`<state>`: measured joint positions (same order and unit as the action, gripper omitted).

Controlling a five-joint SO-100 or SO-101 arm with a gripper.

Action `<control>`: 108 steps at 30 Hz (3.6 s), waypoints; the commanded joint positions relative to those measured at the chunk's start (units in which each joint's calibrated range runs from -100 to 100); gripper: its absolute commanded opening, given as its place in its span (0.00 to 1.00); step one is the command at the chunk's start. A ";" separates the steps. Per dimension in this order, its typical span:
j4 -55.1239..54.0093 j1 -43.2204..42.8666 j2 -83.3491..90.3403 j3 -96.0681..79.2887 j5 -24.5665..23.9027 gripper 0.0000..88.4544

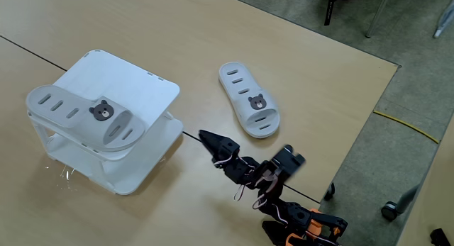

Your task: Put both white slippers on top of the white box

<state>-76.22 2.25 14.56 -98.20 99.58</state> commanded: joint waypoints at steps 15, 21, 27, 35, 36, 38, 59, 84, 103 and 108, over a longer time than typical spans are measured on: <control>-16.44 34.51 -34.62 2.62 0.42 0.02; -16.44 35.99 -37.91 7.77 0.42 0.03; -16.44 35.99 -40.35 13.63 0.42 0.24; -13.85 35.99 -41.52 22.74 0.42 0.24; -13.16 35.99 -41.52 22.92 0.42 0.24; -11.70 35.99 -41.52 25.27 0.42 0.24; 13.84 36.24 -51.79 65.32 0.42 0.24; 69.67 34.84 -17.80 92.20 0.42 0.01; 97.10 34.59 4.67 116.38 0.42 0.01; 97.10 26.29 2.73 114.94 0.42 0.01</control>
<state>20.77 34.08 14.14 12.76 99.58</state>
